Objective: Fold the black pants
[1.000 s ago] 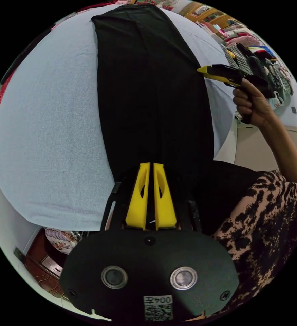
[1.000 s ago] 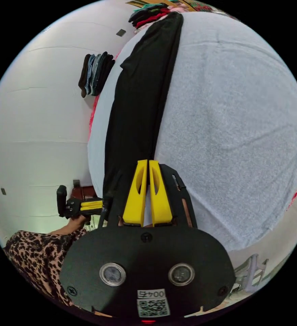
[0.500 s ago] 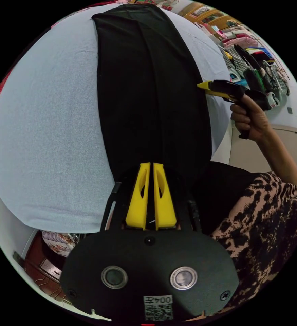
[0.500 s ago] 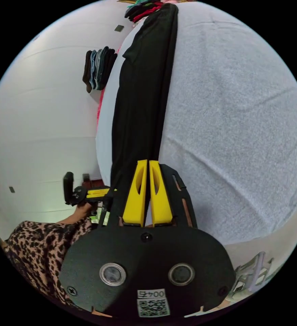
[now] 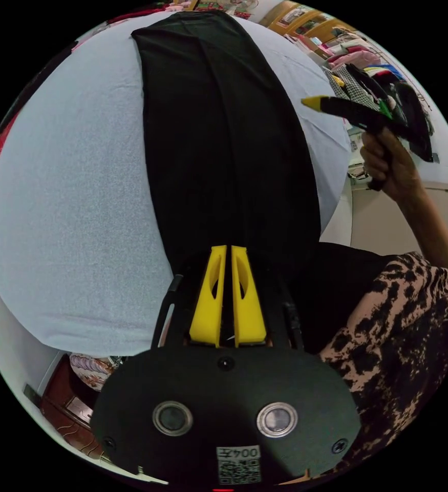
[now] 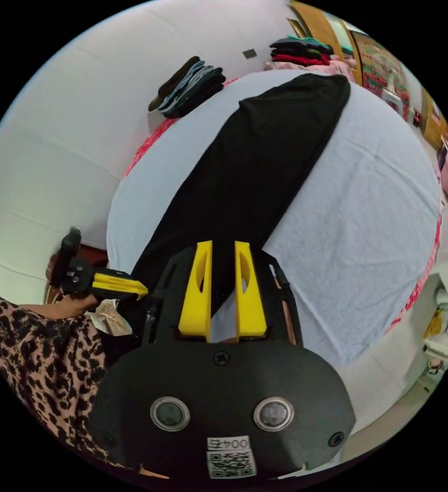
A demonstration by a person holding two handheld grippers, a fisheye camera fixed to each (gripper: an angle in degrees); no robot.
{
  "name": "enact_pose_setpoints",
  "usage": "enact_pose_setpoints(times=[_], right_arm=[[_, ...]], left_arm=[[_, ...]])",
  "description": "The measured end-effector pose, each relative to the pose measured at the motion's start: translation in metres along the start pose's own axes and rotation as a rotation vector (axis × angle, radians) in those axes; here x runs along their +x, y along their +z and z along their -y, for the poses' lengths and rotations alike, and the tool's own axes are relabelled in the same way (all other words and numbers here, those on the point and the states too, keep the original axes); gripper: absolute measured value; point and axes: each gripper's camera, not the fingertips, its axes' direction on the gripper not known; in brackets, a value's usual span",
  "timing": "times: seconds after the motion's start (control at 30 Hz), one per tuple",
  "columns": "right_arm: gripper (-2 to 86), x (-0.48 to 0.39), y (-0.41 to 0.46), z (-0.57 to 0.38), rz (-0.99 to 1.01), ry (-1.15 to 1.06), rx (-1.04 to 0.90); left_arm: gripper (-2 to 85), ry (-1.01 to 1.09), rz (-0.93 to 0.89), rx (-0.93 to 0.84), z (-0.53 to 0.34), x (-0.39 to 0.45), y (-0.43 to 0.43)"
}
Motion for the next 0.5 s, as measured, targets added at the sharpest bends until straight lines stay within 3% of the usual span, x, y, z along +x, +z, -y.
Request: enact_pose_setpoints(times=[0.17, 0.37, 0.5], right_arm=[[8.1, -0.024, 0.035, -0.003, -0.094, -0.027, -0.1], [6.8, -0.032, 0.035, -0.019, 0.023, 0.042, -0.056], [9.1, -0.054, 0.024, -0.02, -0.059, -0.004, 0.009]], left_arm=[[1.1, 0.057, 0.072, 0.022, 0.0, 0.005, -0.014], [1.1, 0.055, 0.088, 0.06, -0.001, -0.004, -0.033], [1.0, 0.046, 0.077, 0.079, 0.0, -0.016, -0.048]])
